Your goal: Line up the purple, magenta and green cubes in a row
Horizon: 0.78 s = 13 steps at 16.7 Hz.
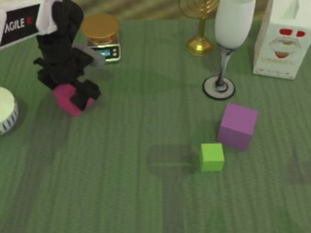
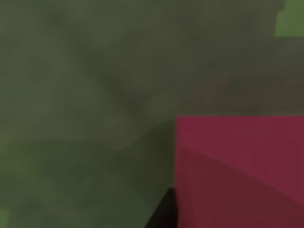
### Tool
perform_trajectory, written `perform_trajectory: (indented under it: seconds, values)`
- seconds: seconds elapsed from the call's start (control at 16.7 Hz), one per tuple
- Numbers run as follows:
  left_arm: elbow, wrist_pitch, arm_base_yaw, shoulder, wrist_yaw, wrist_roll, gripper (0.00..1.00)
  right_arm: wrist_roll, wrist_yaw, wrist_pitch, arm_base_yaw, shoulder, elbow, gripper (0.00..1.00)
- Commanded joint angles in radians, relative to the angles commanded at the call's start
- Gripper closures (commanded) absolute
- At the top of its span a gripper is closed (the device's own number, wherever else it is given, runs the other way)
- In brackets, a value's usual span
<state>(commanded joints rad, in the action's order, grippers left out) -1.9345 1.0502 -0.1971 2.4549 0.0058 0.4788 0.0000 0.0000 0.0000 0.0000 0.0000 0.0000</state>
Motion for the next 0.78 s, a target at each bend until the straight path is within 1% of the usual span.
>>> perform_trajectory:
  seconds: [0.3,0.66,0.78]
  values:
    - [-0.018,0.024,-0.003,-0.021,0.007,-0.001,1.00,0.000,0.000,0.000,0.000,0.000,0.000,0.00]
    - [-0.169,0.217,0.012,-0.058,0.007,-0.003,1.00,0.000,0.000,0.000,0.000,0.000,0.000,0.00]
    - [-0.194,0.247,0.016,-0.067,0.006,-0.004,1.00,0.000,0.000,0.000,0.000,0.000,0.000,0.00]
